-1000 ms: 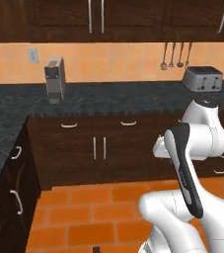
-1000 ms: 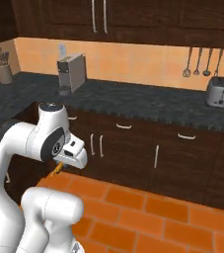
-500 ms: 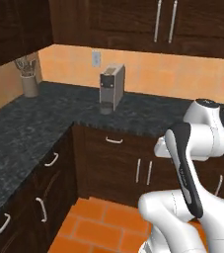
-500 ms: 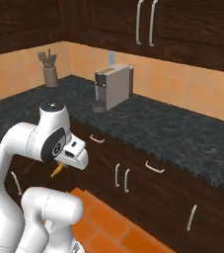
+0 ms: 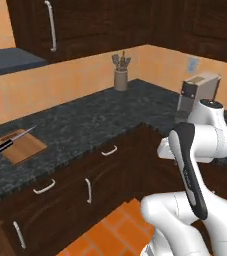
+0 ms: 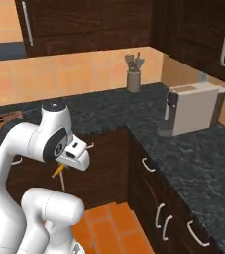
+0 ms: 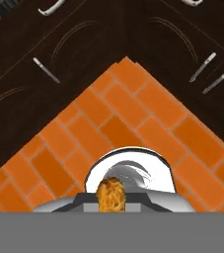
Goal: Pick up the knife from the drawer and place it on the cutting board. Then place the meat from the plate to the cutting board.
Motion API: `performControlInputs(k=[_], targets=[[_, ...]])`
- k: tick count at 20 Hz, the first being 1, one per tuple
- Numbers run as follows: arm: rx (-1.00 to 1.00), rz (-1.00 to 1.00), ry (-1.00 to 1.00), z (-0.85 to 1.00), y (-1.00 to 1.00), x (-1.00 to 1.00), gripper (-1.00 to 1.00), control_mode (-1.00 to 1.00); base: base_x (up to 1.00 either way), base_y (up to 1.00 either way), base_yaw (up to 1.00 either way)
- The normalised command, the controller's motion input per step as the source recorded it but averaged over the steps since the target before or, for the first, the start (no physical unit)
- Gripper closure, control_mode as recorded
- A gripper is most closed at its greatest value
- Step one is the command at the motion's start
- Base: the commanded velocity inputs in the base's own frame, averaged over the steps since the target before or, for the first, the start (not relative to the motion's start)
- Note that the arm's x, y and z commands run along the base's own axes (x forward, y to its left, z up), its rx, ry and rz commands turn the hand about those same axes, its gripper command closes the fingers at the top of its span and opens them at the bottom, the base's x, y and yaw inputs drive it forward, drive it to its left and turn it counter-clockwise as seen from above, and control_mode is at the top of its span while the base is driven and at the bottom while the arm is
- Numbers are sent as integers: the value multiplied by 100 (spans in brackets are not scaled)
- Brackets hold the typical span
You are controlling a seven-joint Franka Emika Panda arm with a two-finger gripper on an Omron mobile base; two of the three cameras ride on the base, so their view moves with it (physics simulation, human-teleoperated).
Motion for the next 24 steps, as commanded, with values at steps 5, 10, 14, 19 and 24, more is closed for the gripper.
performControlInputs(k=[5, 10, 14, 19, 24], targets=[[0, 0, 0, 0, 0, 0, 100, 100, 49, 0, 79], [0, 0, 0, 0, 0, 0, 100, 100, 71, 0, 48], [0, 0, 0, 0, 0, 0, 100, 100, 73, -2, 25], [0, 0, 0, 0, 0, 0, 100, 100, 48, 24, 12], [0, 0, 0, 0, 0, 0, 100, 100, 61, 28, 20]])
